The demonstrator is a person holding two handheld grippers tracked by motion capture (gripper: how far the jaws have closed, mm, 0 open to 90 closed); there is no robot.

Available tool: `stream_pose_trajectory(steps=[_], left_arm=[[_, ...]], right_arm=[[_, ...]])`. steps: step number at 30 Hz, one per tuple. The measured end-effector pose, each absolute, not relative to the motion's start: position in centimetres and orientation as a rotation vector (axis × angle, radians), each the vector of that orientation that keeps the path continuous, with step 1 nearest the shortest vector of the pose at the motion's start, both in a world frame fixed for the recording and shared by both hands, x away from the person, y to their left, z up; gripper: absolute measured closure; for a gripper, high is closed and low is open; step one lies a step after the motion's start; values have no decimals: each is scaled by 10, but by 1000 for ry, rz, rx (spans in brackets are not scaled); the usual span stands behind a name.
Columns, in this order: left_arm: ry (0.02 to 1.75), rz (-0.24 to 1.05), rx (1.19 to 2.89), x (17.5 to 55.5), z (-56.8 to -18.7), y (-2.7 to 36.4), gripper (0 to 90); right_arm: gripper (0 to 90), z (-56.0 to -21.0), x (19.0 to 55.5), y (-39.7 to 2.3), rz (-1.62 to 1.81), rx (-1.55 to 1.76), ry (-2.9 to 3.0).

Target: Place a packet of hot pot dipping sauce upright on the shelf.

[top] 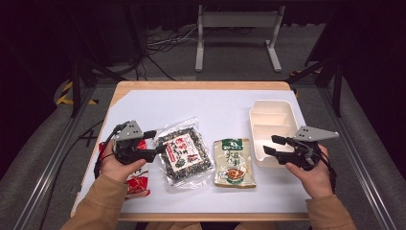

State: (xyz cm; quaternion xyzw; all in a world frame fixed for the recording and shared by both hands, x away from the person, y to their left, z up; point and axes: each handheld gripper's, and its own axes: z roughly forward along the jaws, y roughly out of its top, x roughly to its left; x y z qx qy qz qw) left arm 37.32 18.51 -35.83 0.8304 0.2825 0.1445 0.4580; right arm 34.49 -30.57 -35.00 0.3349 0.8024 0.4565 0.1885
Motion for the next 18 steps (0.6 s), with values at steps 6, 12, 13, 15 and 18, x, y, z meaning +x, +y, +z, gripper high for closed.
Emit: stream_pose_trajectory(steps=[6, 12, 13, 15, 18], left_arm=[[700, 354, 2033, 375, -356, 188, 354], [711, 365, 2030, 375, -355, 190, 345], [715, 363, 2027, 375, -355, 191, 344], [721, 367, 2020, 375, -354, 193, 343], [720, 380, 2015, 375, -354, 196, 344]], right_arm=[[459, -342, 348, -295, 1235, 877, 2337], [465, -332, 357, -280, 1188, 830, 2405], [465, -331, 359, -278, 1181, 829, 2415], [461, -329, 363, -275, 1170, 830, 2425], [476, -325, 370, -270, 1156, 840, 2436]])
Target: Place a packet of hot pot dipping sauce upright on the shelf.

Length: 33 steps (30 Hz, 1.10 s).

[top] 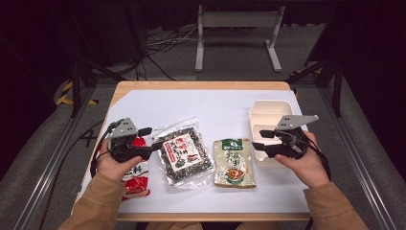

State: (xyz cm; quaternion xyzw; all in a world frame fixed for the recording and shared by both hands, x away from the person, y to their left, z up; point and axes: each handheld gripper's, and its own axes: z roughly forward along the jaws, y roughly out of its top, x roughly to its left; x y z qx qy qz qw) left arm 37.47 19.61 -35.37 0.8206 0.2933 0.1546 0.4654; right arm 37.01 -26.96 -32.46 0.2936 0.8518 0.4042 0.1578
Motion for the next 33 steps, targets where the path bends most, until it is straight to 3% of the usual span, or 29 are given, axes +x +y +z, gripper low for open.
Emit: stream_pose_trajectory(steps=[10, 18, 33], left_arm=[[727, 386, 2006, 375, -353, 201, 345], [725, 380, 2014, 376, -356, 202, 349], [734, 380, 2002, 378, -356, 206, 349]], right_arm=[[482, -317, 392, -250, 1100, 806, 2513], [383, -321, 413, -233, 997, 817, 2602], [376, -357, 459, -213, 715, 882, 2786]])
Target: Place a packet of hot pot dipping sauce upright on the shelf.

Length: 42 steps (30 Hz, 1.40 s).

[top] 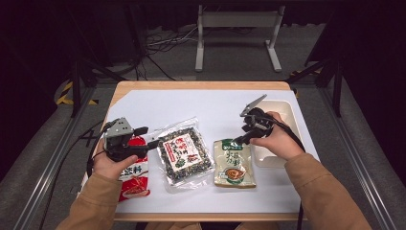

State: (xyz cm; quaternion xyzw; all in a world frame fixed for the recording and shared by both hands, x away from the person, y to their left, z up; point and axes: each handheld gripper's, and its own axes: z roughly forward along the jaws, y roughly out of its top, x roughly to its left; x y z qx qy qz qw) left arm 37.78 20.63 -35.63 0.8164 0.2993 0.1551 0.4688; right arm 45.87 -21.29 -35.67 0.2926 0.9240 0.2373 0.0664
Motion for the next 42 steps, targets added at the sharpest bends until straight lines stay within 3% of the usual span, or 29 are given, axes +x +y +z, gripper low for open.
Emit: stream_pose_trajectory(steps=[10, 42], left_arm=[[736, 382, 1996, 378, -357, 209, 351], [695, 376, 1990, 377, -358, 207, 355]], right_arm=[[365, -375, 473, -203, 550, 894, 2823], [191, -407, 488, -193, 455, 1011, 2952]])
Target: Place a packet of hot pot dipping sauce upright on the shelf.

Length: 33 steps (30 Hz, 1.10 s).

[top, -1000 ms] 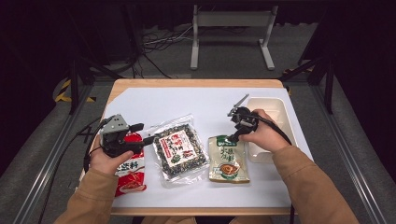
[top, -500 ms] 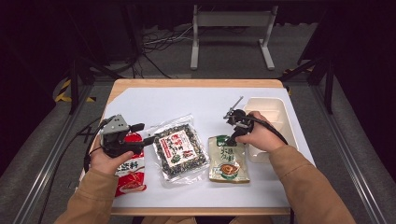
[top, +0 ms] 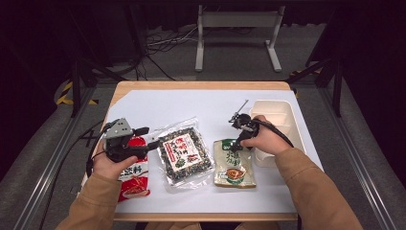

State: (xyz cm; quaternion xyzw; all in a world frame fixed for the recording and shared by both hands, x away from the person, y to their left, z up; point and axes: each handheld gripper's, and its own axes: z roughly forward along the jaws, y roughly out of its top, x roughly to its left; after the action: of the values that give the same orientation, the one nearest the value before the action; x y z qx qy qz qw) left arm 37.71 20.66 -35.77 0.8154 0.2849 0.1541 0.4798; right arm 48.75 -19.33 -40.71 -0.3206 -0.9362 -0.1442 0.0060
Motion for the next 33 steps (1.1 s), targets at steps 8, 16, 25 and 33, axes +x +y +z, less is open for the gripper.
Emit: stream_pose_trajectory(steps=[8, 16, 25, 33], left_arm=[[693, 378, 1996, 378, -358, 206, 354], [698, 373, 1996, 378, -359, 207, 354], [699, 370, 1999, 377, -359, 206, 353], [702, 369, 2001, 378, -360, 207, 352]], right_arm=[[168, -412, 486, -189, -417, -957, -2910], [175, -412, 488, -188, -410, -961, -2913], [146, -412, 491, -189, -401, -965, -2953], [193, -411, 490, -188, -359, -968, -2944]])
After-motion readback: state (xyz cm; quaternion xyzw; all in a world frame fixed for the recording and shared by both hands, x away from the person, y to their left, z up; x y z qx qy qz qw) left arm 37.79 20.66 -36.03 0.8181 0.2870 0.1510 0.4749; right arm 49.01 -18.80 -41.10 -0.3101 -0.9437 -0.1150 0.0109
